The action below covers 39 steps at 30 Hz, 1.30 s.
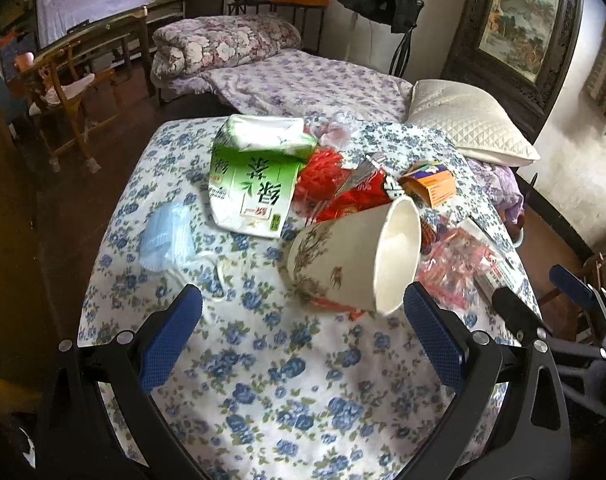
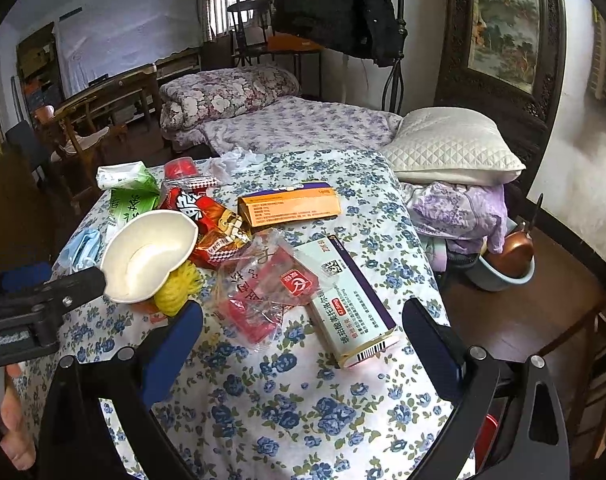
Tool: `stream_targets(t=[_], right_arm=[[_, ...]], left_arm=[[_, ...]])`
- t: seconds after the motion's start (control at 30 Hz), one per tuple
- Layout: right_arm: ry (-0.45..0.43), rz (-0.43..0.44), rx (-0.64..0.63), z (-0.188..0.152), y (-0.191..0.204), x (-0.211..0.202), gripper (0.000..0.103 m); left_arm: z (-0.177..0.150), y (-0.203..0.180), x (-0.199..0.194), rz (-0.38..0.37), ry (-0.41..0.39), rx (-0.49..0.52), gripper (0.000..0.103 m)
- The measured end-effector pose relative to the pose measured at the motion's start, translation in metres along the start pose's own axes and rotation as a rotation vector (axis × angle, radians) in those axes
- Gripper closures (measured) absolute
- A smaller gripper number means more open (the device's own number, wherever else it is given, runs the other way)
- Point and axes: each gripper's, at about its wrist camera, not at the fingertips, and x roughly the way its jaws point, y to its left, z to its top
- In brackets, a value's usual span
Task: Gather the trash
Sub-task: 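Grasp the white paper bowl with the left gripper while the right grasps the white medicine box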
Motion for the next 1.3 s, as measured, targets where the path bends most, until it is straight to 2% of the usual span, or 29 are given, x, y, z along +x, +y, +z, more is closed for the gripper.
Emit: stream_targets(t=[0.17, 0.27, 0.33, 0.37, 0.4, 0.5, 0.53, 0.6, 0.63, 0.77, 0.9, 1.07, 1.17, 1.3], right_arm=[[-0.008, 0.006, 0.007, 0.001, -0.001, -0.003, 0.006], [-0.008, 0.007, 0.014, 0.001, -0.002, -0.003, 0.006], [-0.004, 0.012, 0.021, 0.002, -0.003, -0.003, 0.006], [-0.002, 0.017, 0.026, 0.002, -0.003, -0.003, 0.006], [0.000, 0.021, 0.029, 0.002, -0.004, -0.003, 0.006], [0.001, 0.021, 0.032, 0.002, -0.004, -0.002, 0.006], [0.004, 0.020, 0.032, 0.002, -0.004, -0.002, 0.006], [0.007, 0.017, 0.031, 0.001, -0.005, 0.000, 0.006], [0.012, 0.014, 0.030, 0.002, -0.006, 0.001, 0.006], [0.025, -0.004, 0.030, 0.003, -0.016, 0.007, 0.006], [0.039, 0.005, 0.049, 0.003, -0.034, 0.012, 0.006], [0.116, 0.028, -0.035, -0.005, -0.037, 0.022, 0.006], [0.180, 0.023, -0.058, -0.013, -0.039, 0.035, 0.006], [0.188, -0.002, -0.054, -0.014, -0.038, 0.043, 0.006]], left_arm=[[0.015, -0.013, 0.016, 0.074, -0.010, 0.032, 0.006], [0.017, -0.012, 0.023, 0.067, 0.000, 0.013, 0.007], [0.017, -0.013, 0.028, 0.059, 0.017, 0.022, 0.015], [0.016, -0.014, 0.031, 0.051, 0.029, 0.027, 0.028], [0.015, -0.013, 0.036, 0.037, 0.056, 0.027, 0.047], [0.012, -0.009, 0.045, -0.051, 0.113, -0.009, 0.069], [0.012, -0.008, 0.044, -0.056, 0.104, -0.011, 0.070], [0.011, -0.010, 0.041, -0.024, 0.082, 0.017, 0.090], [0.010, -0.010, 0.039, -0.016, 0.071, 0.023, 0.096], [0.004, -0.003, 0.025, -0.069, 0.058, 0.003, 0.099], [0.004, 0.009, -0.001, -0.073, -0.010, 0.002, 0.099], [0.015, 0.034, -0.021, -0.080, -0.063, -0.060, 0.099], [0.018, 0.043, -0.022, -0.086, -0.058, -0.085, 0.099], [0.018, 0.045, -0.017, -0.113, -0.029, -0.101, 0.099]])
